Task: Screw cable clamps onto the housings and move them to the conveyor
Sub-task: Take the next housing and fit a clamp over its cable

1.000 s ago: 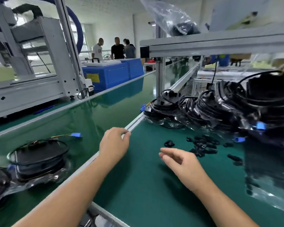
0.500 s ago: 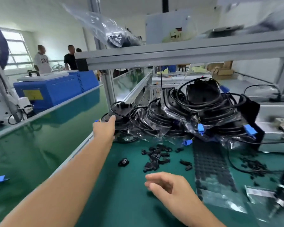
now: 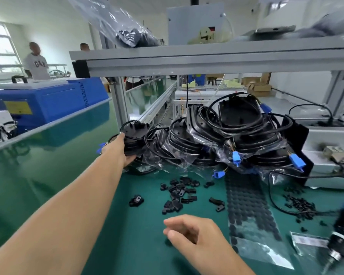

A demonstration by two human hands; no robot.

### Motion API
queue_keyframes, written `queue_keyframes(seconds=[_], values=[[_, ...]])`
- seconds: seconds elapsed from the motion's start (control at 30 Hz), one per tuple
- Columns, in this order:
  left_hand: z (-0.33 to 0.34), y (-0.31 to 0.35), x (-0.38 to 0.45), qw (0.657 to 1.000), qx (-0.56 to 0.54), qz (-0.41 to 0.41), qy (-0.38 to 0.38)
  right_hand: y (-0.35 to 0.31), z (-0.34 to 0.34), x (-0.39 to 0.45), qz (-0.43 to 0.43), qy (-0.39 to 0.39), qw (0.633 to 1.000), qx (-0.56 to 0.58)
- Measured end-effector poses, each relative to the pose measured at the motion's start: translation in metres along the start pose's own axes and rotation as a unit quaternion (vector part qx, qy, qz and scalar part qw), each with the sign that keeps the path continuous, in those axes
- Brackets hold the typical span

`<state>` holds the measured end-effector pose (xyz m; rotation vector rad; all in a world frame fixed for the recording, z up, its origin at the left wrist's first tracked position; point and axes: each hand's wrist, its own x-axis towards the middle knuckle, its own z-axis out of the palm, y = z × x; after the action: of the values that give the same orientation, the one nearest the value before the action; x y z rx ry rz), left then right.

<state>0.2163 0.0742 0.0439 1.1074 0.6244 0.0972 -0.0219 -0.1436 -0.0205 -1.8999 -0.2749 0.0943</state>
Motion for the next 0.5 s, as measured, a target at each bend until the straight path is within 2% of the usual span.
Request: queue_keyframes(seconds=[0.13,0.33,0.5], values=[[-0.005,0.001,0.001,0.999,-0.007,-0.015,-0.037,0.002,0.001,-0.001,0.002,0.002,1.0,0.003],[-0.007,-0.002,-0.007,0.999,-0.034,0.033,0.019,0.005,0.002,0.0,0.009,0.0,1.0,0.022],[-0.018,0.006,-0.016,0.999,-0.02,0.017,-0.041,0.002,0.001,-0.001,0.007,-0.008,1.0,0.01]])
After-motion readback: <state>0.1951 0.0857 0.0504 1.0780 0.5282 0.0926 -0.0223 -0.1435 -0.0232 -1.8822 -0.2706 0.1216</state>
